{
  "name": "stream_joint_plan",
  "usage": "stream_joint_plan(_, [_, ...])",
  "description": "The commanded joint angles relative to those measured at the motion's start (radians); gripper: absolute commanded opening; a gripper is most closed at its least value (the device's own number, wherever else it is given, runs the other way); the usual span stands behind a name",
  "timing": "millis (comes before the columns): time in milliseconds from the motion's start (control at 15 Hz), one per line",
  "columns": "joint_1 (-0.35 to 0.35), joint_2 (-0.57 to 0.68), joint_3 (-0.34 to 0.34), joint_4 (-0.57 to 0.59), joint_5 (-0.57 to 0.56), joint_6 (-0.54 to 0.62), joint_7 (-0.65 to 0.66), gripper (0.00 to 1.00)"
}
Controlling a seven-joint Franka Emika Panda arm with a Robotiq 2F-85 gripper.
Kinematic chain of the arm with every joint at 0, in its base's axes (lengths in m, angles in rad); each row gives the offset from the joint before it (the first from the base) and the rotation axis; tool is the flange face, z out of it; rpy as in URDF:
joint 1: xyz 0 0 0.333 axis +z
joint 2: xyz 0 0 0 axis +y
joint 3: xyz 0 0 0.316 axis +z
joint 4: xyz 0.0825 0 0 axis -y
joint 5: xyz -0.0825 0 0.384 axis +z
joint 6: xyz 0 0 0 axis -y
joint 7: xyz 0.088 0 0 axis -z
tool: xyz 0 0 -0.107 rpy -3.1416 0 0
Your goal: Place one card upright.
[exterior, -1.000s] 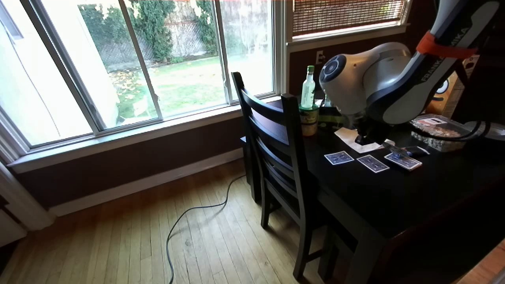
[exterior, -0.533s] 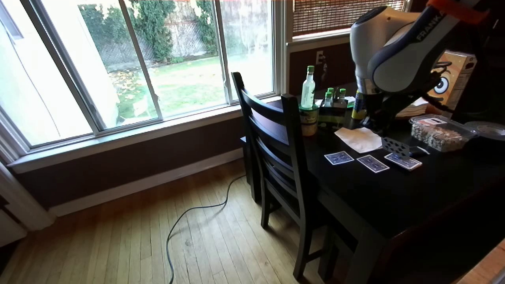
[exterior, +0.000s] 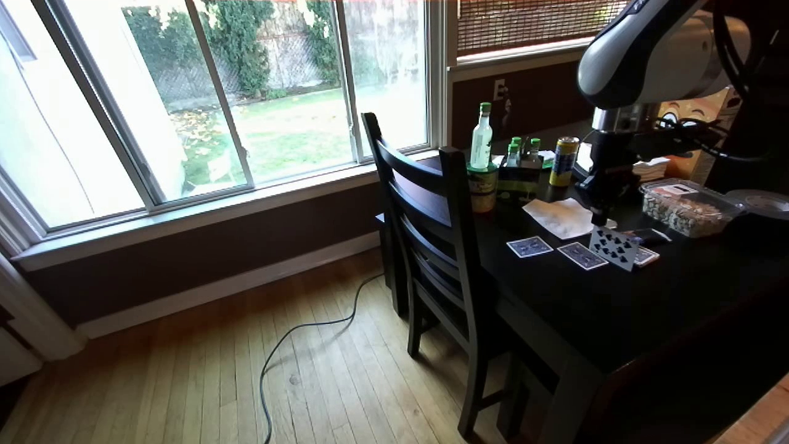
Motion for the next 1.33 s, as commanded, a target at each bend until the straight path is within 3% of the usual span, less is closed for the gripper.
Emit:
stream_joint_plan(0, [0.0,-0.008,-0.021,0.059,0.264,-0.142,-0.22,0.0])
stream_joint_plan(200, [0.003,0.017,-0.03,0.088,0.376,-0.173,-0.288,0.0])
stream_joint_plan(467, [0.009,0.05,-0.023,0.067,0.442,-0.066,-0.353,0.0])
stream_joint_plan(667, [-0.003,0.099,-0.017,0.078,0.512,-0.083,-0.419,0.0])
stream_joint_plan(800, [0.001,0.075,-0.019,0.068,0.461,-0.095,-0.365,0.01])
stream_joint_plan(1067, [-0.005,0.109,-0.013,0.078,0.466,-0.094,-0.369,0.0])
stream_joint_plan(1267, [-0.022,0.126,0.01,0.1,0.576,-0.167,-0.488,0.0])
